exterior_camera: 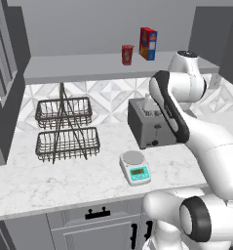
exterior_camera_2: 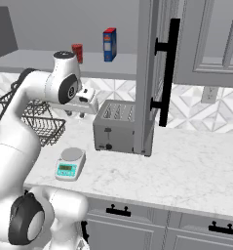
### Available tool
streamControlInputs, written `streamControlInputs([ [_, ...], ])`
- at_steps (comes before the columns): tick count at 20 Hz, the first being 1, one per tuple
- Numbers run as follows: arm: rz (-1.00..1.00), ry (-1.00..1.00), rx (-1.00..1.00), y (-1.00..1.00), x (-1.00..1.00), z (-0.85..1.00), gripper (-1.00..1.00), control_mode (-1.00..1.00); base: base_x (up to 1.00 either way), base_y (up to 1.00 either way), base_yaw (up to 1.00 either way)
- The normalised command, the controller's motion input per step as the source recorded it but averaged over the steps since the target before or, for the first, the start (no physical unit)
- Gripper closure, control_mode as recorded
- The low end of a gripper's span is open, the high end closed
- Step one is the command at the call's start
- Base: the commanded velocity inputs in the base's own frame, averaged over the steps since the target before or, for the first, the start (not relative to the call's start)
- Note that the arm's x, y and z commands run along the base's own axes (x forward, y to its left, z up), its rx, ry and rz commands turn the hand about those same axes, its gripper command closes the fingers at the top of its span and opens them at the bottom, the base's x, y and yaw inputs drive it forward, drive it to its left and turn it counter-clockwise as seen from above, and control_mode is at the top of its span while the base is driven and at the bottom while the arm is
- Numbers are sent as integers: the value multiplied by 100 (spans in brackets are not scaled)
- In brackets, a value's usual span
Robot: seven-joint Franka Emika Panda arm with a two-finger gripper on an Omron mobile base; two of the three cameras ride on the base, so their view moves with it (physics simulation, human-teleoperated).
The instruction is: Pick the yogurt and place it on the digital scale for weighing, and close the cabinet.
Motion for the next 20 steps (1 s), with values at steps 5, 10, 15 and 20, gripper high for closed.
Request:
streamControlInputs([
  [5, 2, -10, 0, 3, -49, 0, -100, -100, 0, 0, 0],
  [10, 2, -23, 0, 3, -67, 8, -100, -100, 0, 0, 0],
  [15, 3, -35, 0, 11, -42, 44, -100, -100, 0, 0, 0],
  [20, 6, -27, 0, 12, -28, 56, -100, -100, 0, 0, 0],
])
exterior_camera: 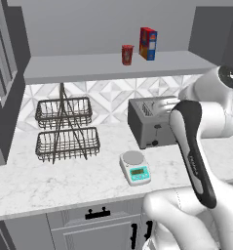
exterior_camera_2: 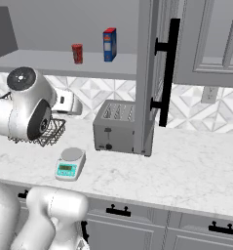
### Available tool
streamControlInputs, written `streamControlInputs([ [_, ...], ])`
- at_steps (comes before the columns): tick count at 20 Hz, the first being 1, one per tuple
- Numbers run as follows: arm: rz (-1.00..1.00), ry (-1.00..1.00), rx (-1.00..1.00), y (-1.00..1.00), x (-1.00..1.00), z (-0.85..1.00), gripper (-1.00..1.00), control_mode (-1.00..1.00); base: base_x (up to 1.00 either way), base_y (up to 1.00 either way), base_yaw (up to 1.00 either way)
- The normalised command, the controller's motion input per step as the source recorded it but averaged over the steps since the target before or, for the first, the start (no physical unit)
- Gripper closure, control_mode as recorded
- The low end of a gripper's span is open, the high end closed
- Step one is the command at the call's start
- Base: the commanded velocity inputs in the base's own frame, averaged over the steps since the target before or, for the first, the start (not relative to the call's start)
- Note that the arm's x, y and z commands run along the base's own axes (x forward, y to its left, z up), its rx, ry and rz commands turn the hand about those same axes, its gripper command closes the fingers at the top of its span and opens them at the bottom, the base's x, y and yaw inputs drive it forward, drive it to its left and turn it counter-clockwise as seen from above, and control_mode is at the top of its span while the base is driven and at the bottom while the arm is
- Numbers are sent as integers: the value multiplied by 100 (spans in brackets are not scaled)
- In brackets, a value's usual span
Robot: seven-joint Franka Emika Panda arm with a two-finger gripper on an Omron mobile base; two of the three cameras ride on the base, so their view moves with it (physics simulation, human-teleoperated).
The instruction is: Pick the yogurt and place it on the digital scale for weighing, and close the cabinet.
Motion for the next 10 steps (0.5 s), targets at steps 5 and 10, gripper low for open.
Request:
streamControlInputs([
  [5, 3, -15, 0, 4, -16, 60, -100, -100, 0, 0, 0],
  [10, 0, -8, 0, 9, -7, 62, -100, -100, 0, 0, 0],
])
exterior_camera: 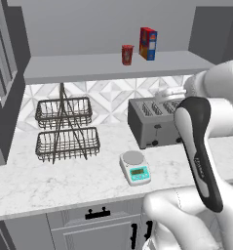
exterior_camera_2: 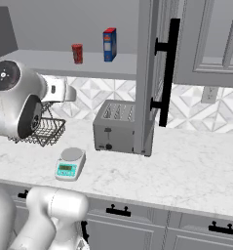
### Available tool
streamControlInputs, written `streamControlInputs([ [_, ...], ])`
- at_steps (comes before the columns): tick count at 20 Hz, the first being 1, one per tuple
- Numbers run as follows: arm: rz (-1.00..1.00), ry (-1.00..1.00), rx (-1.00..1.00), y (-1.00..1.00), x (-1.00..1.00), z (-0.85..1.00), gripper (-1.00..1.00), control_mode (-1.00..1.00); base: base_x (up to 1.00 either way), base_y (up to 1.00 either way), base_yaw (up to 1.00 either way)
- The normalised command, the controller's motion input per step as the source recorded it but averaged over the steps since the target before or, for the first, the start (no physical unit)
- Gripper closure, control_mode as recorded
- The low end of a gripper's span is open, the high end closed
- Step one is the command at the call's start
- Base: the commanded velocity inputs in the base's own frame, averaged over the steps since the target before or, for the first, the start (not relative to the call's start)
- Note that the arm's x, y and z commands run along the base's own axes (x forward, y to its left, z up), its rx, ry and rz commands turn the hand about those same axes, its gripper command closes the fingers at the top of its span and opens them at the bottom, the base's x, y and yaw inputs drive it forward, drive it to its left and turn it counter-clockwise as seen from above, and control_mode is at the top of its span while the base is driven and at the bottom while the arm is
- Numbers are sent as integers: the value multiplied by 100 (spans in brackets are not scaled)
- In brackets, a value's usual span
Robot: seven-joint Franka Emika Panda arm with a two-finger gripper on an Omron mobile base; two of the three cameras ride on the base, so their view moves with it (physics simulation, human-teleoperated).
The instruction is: Pick the yogurt and place it on the digital scale for weighing, and close the cabinet.
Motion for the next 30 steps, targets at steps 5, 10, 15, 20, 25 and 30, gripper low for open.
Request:
streamControlInputs([
  [5, 0, -19, -2, 14, -1, 58, -100, -100, 0, 0, 0],
  [10, 1, -22, -1, 2, 0, 47, -100, -100, 0, 0, 0],
  [15, 0, -12, 0, 0, 0, 38, -100, -100, 0, 0, 0],
  [20, 0, 0, 0, 1, 10, 26, -100, -100, 0, 0, 0],
  [25, 0, 0, 0, 3, 28, 4, -100, -100, 0, 0, 0],
  [30, 0, 0, 0, 10, 38, -1, -100, -100, 0, 0, 0],
])
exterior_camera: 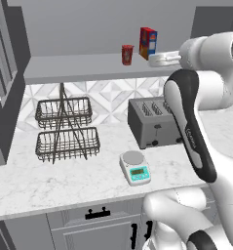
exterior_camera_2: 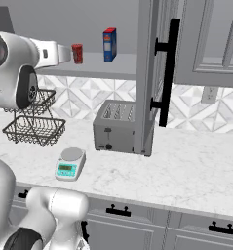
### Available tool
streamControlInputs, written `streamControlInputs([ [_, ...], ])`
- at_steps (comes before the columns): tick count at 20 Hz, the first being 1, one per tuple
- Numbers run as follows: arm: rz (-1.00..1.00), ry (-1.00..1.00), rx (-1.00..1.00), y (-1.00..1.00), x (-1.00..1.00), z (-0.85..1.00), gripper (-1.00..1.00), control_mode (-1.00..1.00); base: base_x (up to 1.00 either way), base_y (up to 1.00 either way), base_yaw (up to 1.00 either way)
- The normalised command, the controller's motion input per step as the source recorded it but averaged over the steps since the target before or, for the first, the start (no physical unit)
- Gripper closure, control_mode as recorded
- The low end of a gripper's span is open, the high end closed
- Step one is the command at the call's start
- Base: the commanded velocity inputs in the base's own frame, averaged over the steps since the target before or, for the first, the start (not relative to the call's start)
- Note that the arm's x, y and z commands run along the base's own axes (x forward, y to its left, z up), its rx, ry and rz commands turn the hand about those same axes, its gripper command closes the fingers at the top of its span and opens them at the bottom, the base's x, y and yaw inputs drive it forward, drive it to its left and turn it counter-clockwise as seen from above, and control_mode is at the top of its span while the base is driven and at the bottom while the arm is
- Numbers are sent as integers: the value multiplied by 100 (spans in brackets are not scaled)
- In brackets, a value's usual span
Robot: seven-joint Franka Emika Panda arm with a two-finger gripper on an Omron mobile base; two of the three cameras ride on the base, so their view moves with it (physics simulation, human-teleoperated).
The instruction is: Pick the yogurt and place it on the digital scale for weighing, and close the cabinet.
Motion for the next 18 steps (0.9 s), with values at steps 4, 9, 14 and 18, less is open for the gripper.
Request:
streamControlInputs([
  [4, 0, 0, 0, 18, 39, -10, -100, -100, 0, 0, 0],
  [9, 0, 0, 0, 11, 34, -16, -100, -100, 0, 0, 0],
  [14, 0, 0, 0, 2, 29, -7, -100, -100, 0, 0, 0],
  [18, 0, 0, 0, 0, 24, -5, -100, -100, 0, 0, 0],
])
